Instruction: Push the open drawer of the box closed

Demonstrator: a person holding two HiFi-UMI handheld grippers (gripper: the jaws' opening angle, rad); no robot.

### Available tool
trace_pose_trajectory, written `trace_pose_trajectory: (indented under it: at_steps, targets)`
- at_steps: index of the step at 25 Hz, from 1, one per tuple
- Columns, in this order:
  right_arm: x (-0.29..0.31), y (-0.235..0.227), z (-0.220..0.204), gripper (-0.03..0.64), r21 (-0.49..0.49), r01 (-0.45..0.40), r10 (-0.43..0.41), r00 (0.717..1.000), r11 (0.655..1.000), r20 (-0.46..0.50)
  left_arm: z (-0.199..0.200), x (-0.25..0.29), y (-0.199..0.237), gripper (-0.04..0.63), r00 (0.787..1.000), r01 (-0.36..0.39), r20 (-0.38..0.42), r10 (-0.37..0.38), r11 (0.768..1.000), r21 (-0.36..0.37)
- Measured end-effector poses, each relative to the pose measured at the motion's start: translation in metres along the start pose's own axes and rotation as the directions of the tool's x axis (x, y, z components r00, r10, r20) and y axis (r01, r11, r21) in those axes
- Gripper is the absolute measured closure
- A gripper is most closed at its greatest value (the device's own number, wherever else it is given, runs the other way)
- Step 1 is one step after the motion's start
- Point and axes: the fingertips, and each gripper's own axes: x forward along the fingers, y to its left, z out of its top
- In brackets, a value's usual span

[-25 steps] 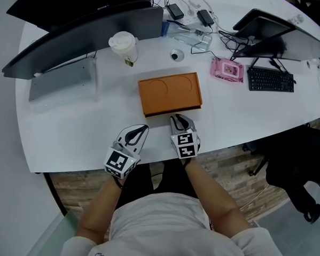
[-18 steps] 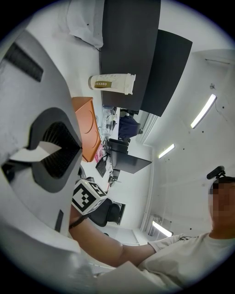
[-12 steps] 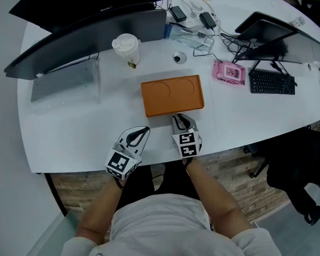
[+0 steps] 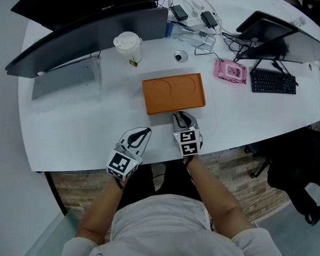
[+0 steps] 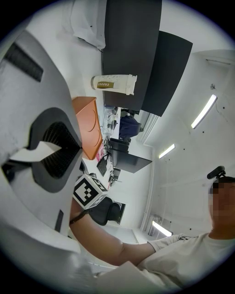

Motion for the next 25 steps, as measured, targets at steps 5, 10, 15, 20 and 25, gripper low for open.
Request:
trace_pose_trajectory:
  at_steps: [5,10,15,20,25]
  targets:
    - [-0.008,-0.002,0.004,0.506,0.002,0.005,-0.005,1.0,1.0,0.016,0.003,-0.003,-0.004,0.597,1.0,-0.001,0.002,0.0,1.0,0.013]
    - [-0.034,-0.003,0.018,0.505,0.0,0.013,-0.013,0.999,1.0,0.049,0.018,-0.008,-0.015,0.597,1.0,0.001,0.019,-0.002,0.999,0.034]
    - [-0.081,-0.002,0.053,0.505,-0.026,0.03,-0.027,0.991,0.999,0.129,0.047,-0.018,-0.033,0.597,0.999,0.003,0.052,-0.007,0.998,0.068]
    - [-0.131,0.006,0.084,0.518,-0.053,0.039,-0.028,0.979,0.998,0.202,0.076,-0.03,-0.058,0.597,0.996,0.011,0.081,-0.019,0.995,0.1]
    - [-0.175,0.013,0.109,0.541,-0.074,0.048,-0.026,0.963,0.996,0.267,0.109,-0.039,-0.08,0.597,0.992,0.016,0.119,-0.03,0.993,0.116]
